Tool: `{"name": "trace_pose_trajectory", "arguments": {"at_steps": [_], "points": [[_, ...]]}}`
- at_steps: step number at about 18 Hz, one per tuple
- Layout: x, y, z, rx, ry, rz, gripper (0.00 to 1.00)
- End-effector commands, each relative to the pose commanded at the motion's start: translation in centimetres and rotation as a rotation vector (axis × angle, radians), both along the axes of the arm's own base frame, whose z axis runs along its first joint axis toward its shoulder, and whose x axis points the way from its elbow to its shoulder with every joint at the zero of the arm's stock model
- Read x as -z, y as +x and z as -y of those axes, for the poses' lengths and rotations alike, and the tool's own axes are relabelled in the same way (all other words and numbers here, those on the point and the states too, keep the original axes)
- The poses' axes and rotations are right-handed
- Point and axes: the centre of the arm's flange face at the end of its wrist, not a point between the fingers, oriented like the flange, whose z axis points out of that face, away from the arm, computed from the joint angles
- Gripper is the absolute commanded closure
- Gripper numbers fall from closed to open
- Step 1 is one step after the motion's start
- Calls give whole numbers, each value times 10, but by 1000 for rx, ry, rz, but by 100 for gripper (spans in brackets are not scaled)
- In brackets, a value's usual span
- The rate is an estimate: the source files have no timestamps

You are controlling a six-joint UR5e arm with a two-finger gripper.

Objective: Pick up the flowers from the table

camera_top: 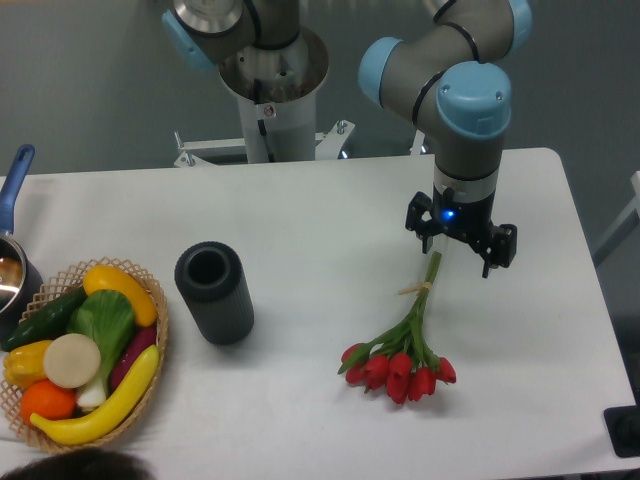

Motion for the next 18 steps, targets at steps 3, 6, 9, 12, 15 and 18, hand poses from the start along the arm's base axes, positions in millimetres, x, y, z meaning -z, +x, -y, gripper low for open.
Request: {"name": "trace_pose_trajectory", "arguments": {"at_steps": [3, 6, 9, 12, 15, 18], "points": [[1, 0, 0, 2, 2, 3, 0], [9, 4, 1, 2, 4, 12, 0], [33, 16, 3, 8, -3, 40, 0], [45, 25, -2, -54, 23, 24, 0], [67, 29, -18, -81, 15, 59, 0], [98, 24, -28, -68, -5, 89, 0]]}}
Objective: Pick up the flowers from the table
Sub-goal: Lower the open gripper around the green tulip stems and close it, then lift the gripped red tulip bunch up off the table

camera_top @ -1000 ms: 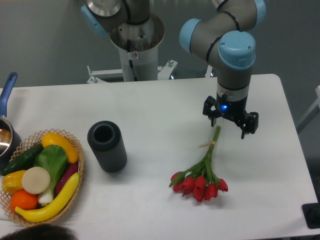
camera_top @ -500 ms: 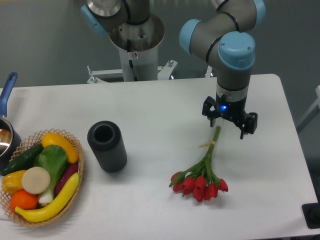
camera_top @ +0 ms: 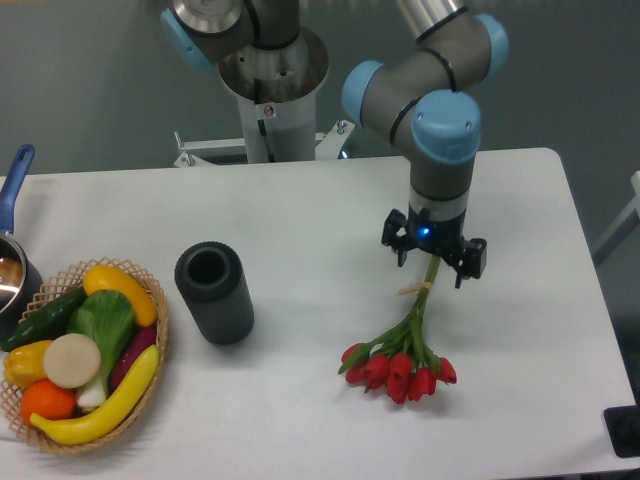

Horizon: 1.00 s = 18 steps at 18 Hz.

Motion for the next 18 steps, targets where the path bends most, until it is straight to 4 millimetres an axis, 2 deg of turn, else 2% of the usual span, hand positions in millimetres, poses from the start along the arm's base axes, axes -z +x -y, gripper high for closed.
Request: {"name": "trace_pose_trajectory", "arguments": {"at_steps": [5, 10, 11, 13, 15, 16, 17, 18], "points": [[35, -13, -8, -1, 1, -1, 0], [57, -14, -9, 2, -15, 29, 0], [60, -15, -9, 0, -17, 33, 5], [64, -15, -9, -3, -20, 40, 24], [66, -15, -9, -7, -20, 44, 57], [66, -14, -10, -4, -7, 51, 84], [66, -14, -11, -3, 10, 64, 100], [65, -15, -10, -3, 31, 76, 100]]}}
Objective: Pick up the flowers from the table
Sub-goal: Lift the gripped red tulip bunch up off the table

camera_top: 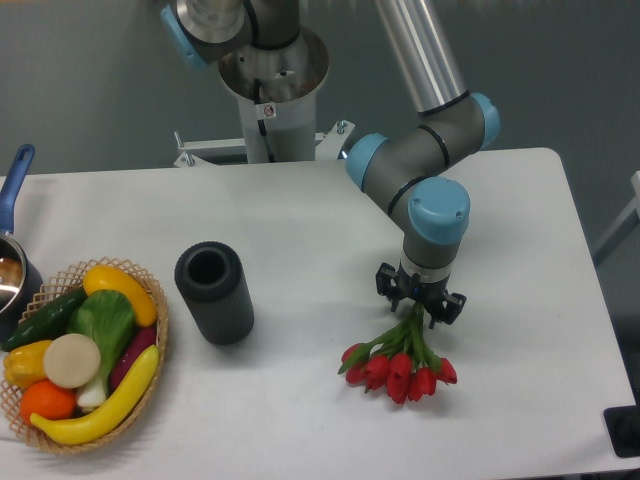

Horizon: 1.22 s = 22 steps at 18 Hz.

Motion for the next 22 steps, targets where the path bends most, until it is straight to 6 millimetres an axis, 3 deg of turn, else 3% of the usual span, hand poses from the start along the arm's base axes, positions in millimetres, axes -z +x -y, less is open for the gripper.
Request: {"name": "trace_pose_trajectory", "arguments": {"at_steps": [3, 7, 9, 11, 14, 18, 22], "points": [[-8, 0, 1, -13, 67, 31, 100], [-40, -8, 15, -75, 89, 5, 100], [-64, -13, 12, -73, 90, -12, 100], [-107, -25, 7, -64, 62, -15, 100], [-148, -37, -2, -35, 32, -27, 100], [-178, -42, -9, 12, -30, -52, 100], [-187, -45, -9, 12, -29, -55, 100]]}}
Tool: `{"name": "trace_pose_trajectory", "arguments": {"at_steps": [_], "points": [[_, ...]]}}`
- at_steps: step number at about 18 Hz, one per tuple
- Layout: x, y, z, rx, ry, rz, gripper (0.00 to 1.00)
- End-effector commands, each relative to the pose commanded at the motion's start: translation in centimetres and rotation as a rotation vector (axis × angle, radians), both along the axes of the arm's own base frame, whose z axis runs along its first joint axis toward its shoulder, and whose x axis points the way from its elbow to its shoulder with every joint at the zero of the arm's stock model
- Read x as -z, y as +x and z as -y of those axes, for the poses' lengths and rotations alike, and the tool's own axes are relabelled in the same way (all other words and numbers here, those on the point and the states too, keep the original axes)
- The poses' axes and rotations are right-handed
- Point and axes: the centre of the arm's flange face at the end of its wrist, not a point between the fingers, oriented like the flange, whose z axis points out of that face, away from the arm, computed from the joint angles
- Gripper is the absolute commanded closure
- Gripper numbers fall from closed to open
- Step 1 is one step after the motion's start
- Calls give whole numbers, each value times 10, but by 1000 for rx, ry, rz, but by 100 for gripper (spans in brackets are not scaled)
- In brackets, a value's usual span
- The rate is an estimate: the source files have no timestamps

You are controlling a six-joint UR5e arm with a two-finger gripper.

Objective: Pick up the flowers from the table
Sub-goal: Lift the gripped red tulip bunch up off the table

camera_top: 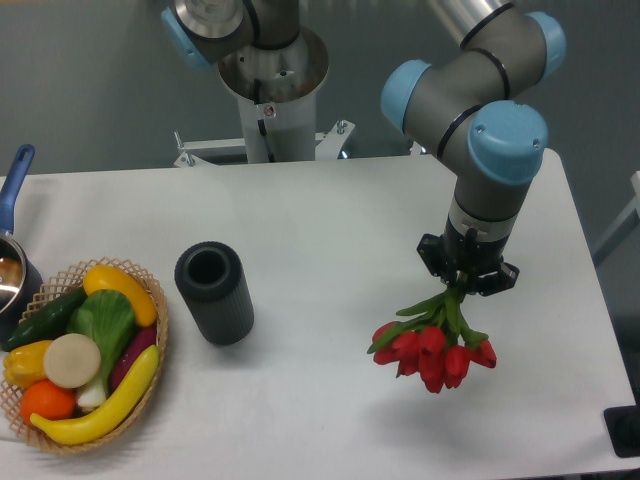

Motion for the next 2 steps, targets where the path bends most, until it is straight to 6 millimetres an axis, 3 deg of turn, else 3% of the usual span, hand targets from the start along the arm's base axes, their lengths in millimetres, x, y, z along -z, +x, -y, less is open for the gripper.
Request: {"name": "trace_pose_trajectory", "arguments": {"at_steps": [2], "points": [[-1, -1, 0, 0, 1, -3, 100]]}}
